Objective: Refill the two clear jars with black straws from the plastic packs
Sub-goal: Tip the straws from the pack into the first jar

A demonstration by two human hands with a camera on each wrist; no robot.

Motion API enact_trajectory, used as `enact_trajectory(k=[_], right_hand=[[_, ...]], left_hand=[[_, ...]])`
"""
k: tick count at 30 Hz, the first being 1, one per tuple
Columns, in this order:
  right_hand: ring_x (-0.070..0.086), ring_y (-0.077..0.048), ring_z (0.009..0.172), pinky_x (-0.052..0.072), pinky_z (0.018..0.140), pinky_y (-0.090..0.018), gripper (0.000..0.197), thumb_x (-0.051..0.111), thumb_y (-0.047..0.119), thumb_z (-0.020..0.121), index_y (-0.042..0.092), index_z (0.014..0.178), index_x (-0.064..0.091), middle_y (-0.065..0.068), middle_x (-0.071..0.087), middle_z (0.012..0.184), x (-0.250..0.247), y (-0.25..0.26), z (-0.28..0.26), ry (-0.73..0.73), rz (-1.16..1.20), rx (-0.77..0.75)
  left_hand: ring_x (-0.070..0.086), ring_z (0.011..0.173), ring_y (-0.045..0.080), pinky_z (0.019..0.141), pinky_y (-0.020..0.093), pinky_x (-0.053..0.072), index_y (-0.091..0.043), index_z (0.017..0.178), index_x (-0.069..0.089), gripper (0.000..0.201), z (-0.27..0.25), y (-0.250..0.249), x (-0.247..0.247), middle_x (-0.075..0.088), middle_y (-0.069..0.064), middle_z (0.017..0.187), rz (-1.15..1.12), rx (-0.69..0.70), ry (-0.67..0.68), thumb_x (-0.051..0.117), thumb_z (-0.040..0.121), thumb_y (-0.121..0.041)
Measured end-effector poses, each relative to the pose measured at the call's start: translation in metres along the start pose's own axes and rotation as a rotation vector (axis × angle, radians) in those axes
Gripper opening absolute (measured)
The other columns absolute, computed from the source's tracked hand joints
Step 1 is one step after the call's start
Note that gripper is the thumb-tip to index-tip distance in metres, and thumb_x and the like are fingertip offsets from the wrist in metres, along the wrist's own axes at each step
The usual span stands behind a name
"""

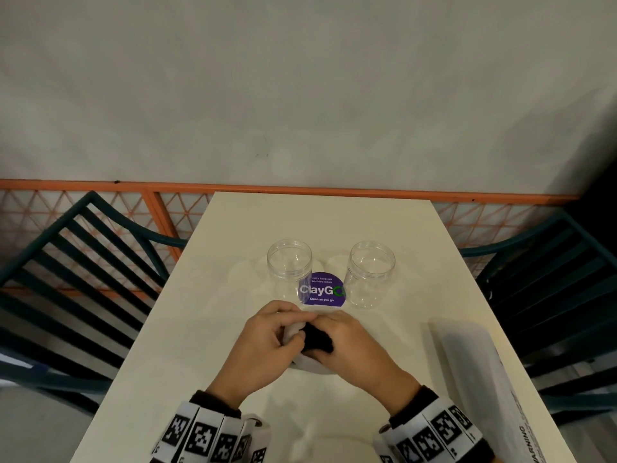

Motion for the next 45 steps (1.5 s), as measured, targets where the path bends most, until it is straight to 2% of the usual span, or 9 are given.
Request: enact_trajectory(k=[3, 6, 11, 16, 23, 33, 37, 41, 45], right_hand=[[0.059, -0.012, 0.094, 0.048, 0.082, -0.025, 0.031, 0.065, 0.027, 0.076, 0.017, 0.105, 0.064, -0.001, 0.067, 0.105, -0.009, -0.003, -0.002, -0.012, 0.036, 0.027], [0.055, 0.003, 0.093, 0.045, 0.084, -0.016, 0.041, 0.056, 0.048, 0.068, 0.024, 0.101, 0.061, 0.019, 0.059, 0.097, -0.015, -0.011, -0.007, -0.069, 0.15, 0.11], [0.057, 0.005, 0.099, 0.047, 0.083, -0.012, 0.039, 0.065, 0.032, 0.072, 0.051, 0.102, 0.05, 0.021, 0.057, 0.105, -0.016, -0.027, -0.015, -0.145, 0.341, 0.189], [0.063, -0.005, 0.096, 0.049, 0.082, -0.016, 0.038, 0.063, 0.03, 0.068, 0.036, 0.106, 0.056, 0.009, 0.063, 0.105, -0.015, -0.039, -0.025, -0.155, 0.57, 0.234], [0.066, -0.002, 0.093, 0.05, 0.079, -0.016, 0.041, 0.072, 0.002, 0.074, 0.031, 0.101, 0.059, 0.007, 0.069, 0.101, -0.019, -0.055, -0.032, -0.026, 0.503, 0.271], [0.064, -0.004, 0.084, 0.05, 0.075, -0.02, 0.041, 0.07, 0.01, 0.08, 0.029, 0.111, 0.05, 0.017, 0.068, 0.09, -0.025, -0.054, -0.034, -0.034, 0.511, 0.252], [0.06, -0.012, 0.109, 0.049, 0.095, -0.027, 0.056, 0.069, 0.01, 0.08, 0.028, 0.128, 0.045, 0.003, 0.063, 0.116, -0.022, -0.056, -0.035, 0.02, 0.572, 0.267], [0.061, -0.004, 0.105, 0.048, 0.087, -0.019, 0.054, 0.073, 0.01, 0.073, 0.022, 0.121, 0.052, 0.006, 0.065, 0.111, -0.016, -0.062, -0.032, -0.034, 0.592, 0.295], [0.062, -0.003, 0.091, 0.048, 0.08, -0.017, 0.044, 0.075, 0.003, 0.069, 0.01, 0.108, 0.056, 0.002, 0.064, 0.097, -0.009, -0.067, -0.031, -0.073, 0.569, 0.308]], left_hand=[[0.064, 0.097, 0.012, 0.083, 0.019, 0.05, -0.028, 0.101, 0.07, 0.027, 0.002, -0.005, 0.001, 0.064, -0.003, 0.106, -0.19, 0.006, 0.045, 0.067, 0.075, -0.018], [0.054, 0.118, 0.011, 0.1, 0.03, 0.043, -0.037, 0.121, 0.056, 0.053, 0.004, -0.008, -0.001, 0.062, -0.006, 0.121, -0.161, 0.067, 0.177, 0.071, 0.069, -0.037], [0.002, 0.14, 0.001, 0.113, 0.032, 0.013, -0.058, 0.134, 0.013, 0.098, 0.007, 0.009, -0.024, 0.012, -0.029, 0.15, 0.268, -0.015, 0.167, 0.065, 0.053, -0.071], [0.049, 0.123, 0.009, 0.103, 0.022, 0.041, -0.049, 0.129, 0.028, 0.074, 0.008, 0.026, -0.022, 0.042, -0.009, 0.143, -0.085, -0.19, 0.215, 0.065, 0.081, -0.007], [0.069, 0.085, 0.011, 0.084, 0.022, 0.054, -0.03, 0.075, 0.076, 0.04, 0.008, 0.032, -0.016, 0.076, -0.008, 0.081, -0.191, -0.134, -0.177, 0.074, 0.063, 0.008], [0.066, 0.06, 0.006, 0.064, 0.015, 0.054, 0.001, 0.062, 0.058, 0.019, 0.002, 0.046, -0.001, 0.068, 0.0, 0.055, -0.318, -0.137, -0.258, 0.061, 0.078, 0.01], [0.067, 0.063, 0.007, 0.068, 0.02, 0.055, 0.0, 0.066, 0.053, 0.017, 0.002, 0.05, -0.001, 0.07, 0.0, 0.06, -0.321, -0.14, -0.264, 0.06, 0.081, 0.006], [0.066, 0.07, 0.017, 0.079, 0.046, 0.051, -0.005, 0.067, 0.05, 0.022, 0.004, 0.053, 0.0, 0.07, 0.005, 0.072, -0.296, -0.137, -0.236, 0.07, 0.076, -0.005], [0.056, 0.072, 0.015, 0.069, 0.034, 0.047, -0.026, 0.078, 0.056, 0.015, 0.002, 0.052, 0.005, 0.064, -0.008, 0.076, -0.263, -0.08, -0.18, 0.065, 0.072, -0.036]])
Point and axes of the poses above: each hand's wrist, its own z-axis towards the middle knuckle, its own x-axis out of the palm, y = z × x, the point moved 2 cm from there along z, towards the middle knuckle
